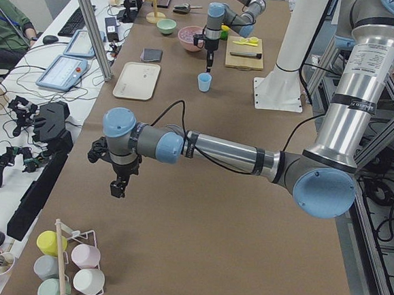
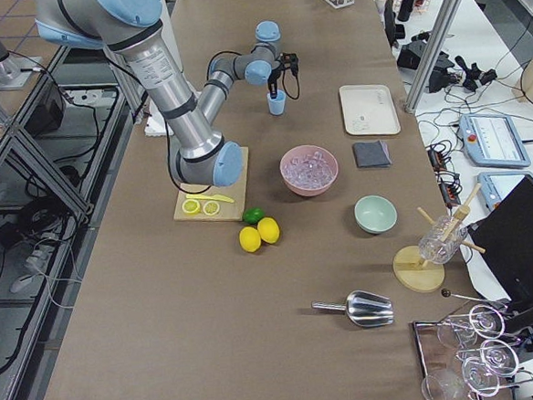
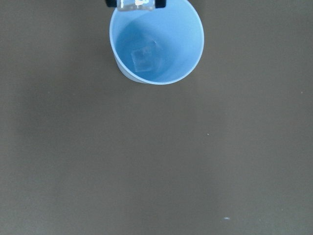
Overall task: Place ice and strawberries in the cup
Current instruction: 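Open the right gripper to drop the ice cube into the cup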
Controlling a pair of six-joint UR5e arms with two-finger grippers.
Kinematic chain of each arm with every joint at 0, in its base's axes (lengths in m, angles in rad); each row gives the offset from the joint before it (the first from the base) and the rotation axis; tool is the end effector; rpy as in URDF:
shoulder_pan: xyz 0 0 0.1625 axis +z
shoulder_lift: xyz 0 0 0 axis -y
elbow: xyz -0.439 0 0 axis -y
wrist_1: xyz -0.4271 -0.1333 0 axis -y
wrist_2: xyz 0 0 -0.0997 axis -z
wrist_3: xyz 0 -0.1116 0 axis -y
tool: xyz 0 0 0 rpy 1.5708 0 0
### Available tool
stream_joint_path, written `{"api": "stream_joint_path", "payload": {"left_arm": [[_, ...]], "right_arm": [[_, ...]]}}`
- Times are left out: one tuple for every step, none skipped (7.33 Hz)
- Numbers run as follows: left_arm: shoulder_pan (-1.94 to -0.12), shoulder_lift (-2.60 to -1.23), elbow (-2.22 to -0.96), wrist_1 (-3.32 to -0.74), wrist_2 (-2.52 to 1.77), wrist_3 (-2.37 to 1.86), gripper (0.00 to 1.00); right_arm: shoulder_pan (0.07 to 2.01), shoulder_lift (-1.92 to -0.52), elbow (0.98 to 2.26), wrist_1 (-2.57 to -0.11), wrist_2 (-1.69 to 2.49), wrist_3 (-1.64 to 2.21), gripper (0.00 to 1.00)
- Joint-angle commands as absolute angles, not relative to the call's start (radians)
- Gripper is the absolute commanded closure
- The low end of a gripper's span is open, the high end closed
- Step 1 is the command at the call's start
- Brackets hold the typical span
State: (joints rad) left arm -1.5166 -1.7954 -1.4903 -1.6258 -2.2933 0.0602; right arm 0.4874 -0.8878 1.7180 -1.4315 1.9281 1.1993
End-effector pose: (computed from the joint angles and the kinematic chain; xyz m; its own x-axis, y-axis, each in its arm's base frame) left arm -0.0250 -0.6370 0.5915 0.7374 0.2298 -0.6351 -0.0976 0.9667 0.2364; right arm -0.5813 -0.4148 0.1647 0.5325 -0.1026 0.8402 0.0101 0.9933 0.1150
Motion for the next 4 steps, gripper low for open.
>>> {"api": "stream_joint_path", "payload": {"left_arm": [[-1.517, -1.796, -1.479, -1.631, -2.292, 0.061, 0.02], [-1.517, -1.796, -1.476, -1.631, -2.292, 0.061, 0.02], [-1.517, -1.796, -1.476, -1.631, -2.292, 0.063, 0.02], [-1.517, -1.795, -1.474, -1.631, -2.292, 0.063, 0.02]], "right_arm": [[0.48, -0.841, 1.677, -1.431, 1.919, 1.201, 1.0], [0.485, -0.821, 1.664, -1.433, 1.919, 1.201, 1.0], [0.485, -0.828, 1.655, -1.431, 1.919, 1.201, 1.0], [0.489, -0.828, 1.652, -1.431, 1.919, 1.2, 1.0]]}}
